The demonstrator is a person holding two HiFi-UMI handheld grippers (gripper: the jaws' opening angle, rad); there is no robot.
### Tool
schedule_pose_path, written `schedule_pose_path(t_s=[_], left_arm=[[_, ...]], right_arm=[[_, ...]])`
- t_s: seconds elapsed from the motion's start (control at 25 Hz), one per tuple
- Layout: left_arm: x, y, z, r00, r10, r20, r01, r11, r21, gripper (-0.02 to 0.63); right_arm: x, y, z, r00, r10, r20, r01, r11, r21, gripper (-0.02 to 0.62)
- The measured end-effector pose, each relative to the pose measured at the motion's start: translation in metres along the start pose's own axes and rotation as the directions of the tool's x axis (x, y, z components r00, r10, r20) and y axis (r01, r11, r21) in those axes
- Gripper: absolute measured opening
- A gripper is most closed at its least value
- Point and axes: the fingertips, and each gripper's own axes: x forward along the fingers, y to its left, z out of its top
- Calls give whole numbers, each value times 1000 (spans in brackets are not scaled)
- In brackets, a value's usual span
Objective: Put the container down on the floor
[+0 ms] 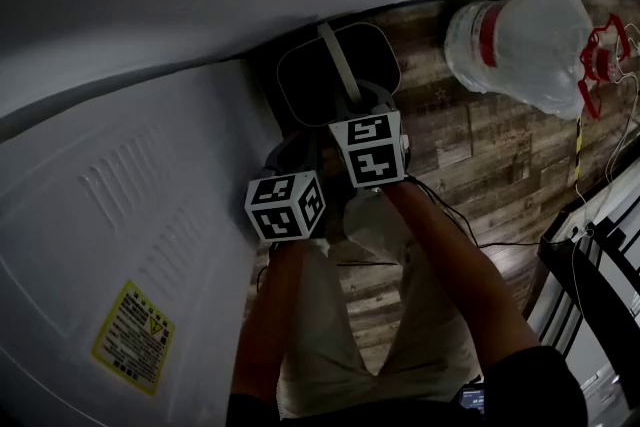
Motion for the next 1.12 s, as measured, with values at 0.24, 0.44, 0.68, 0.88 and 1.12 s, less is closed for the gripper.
schedule_pose_path(t_s=[0.24, 0.44, 0.68, 0.88, 1.12], left_arm=[[5, -4, -4, 1000, -8, -8, 8, 1000, 1, 20], [10, -11, -8, 1000, -21, -21, 22, 1000, 19, 20], [17, -17, -11, 999, -37, -33, 39, 999, 37, 20], [25, -22, -17, 998, -48, -51, 50, 997, 53, 20], [32, -33, -24, 995, -66, -75, 72, 994, 81, 20]], right_arm=[[0, 1, -3, 1000, 16, 20, -16, 1000, 2, 31], [-1, -4, -4, 1000, 19, 25, -20, 1000, 11, 31], [-4, -14, -10, 999, 18, 50, -19, 999, 27, 31], [-6, -32, -17, 999, -2, 40, 0, 999, 51, 31], [-10, -47, -33, 1000, -14, 11, 13, 997, 79, 31]])
